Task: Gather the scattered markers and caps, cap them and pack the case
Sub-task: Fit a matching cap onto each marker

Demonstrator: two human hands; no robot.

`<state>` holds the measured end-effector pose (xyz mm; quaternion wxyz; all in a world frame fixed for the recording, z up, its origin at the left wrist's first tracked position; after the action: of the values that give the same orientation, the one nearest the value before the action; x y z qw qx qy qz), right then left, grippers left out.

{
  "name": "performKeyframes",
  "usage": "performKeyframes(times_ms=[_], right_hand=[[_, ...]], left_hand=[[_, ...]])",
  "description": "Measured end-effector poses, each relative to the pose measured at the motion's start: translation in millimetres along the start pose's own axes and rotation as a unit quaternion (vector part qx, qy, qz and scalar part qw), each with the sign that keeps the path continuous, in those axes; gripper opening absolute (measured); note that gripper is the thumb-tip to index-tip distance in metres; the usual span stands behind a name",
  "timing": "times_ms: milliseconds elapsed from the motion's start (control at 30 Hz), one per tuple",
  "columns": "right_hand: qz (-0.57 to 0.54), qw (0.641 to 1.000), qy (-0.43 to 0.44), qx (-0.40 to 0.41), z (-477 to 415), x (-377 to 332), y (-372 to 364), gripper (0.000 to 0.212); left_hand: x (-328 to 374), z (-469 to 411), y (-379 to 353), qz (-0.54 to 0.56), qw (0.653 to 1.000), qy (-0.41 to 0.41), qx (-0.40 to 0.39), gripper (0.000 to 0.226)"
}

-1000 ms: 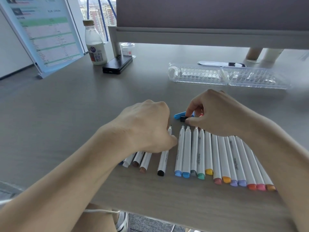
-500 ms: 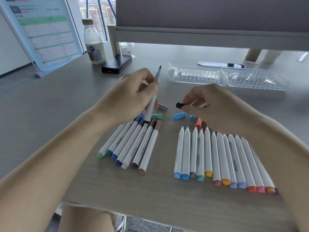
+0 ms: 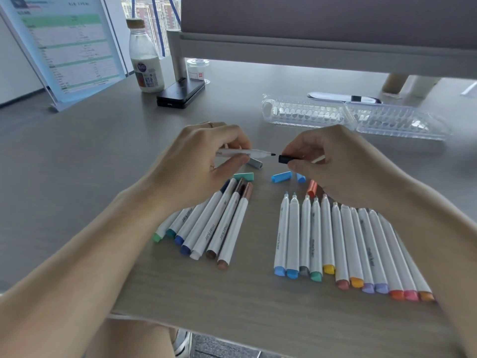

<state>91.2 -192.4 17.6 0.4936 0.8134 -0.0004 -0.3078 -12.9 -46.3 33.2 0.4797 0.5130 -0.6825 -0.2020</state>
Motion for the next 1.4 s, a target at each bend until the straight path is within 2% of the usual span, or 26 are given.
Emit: performKeyframes(times_ms=[333, 533, 733, 833, 933, 1133, 1267, 1400], right_hand=[[-0.025, 0.999, 0.031, 0.004, -1, -13, -5, 0.013], [-0.091, 0.994, 0.047, 0.038, -1, -21, 2, 0.009], [-0.087, 0.994, 0.05, 0.04, -3, -19, 3, 0.011], [-0.111, 0.989, 0.058, 0.081, -4, -20, 11, 0.014], [-0.135, 0.985, 0.039, 0.096, -5, -15, 13, 0.016], [-0.144, 0.976, -0.044, 0.16, -1, 12, 23, 0.029], [-0.097, 0.986, -0.051, 0.128, -1, 15, 19, 0.03], [-0.05, 0.994, -0.049, 0.083, -2, 16, 14, 0.028]], left_hand=[[8, 2, -5, 0.011, 1.0, -0.01, -0.007, 0.007], [2, 1, 1, 0.105, 0.994, 0.032, -0.012, 0.012], [3, 0, -1, 0.095, 0.994, 0.046, -0.022, 0.011], [6, -5, 2, 0.078, 0.993, 0.08, -0.026, 0.017], [11, -7, -2, 0.045, 0.985, 0.137, -0.091, 0.02], [26, 5, -7, -0.114, 0.963, 0.191, -0.153, 0.035], [30, 22, -29, -0.191, 0.937, 0.207, -0.206, 0.037], [36, 27, -36, -0.22, 0.93, 0.193, -0.22, 0.035]])
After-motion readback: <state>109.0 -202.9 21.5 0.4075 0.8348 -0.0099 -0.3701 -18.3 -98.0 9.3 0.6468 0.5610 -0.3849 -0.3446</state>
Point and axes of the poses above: each hand's wrist, its own z-axis away from the middle knuckle, its own y-axis out of the back of the hand, x = y × z, the point moved 10 cm from there along -z, towards the middle knuckle, and after that the axes turned 14 degrees about y, right-handed, at the moved point
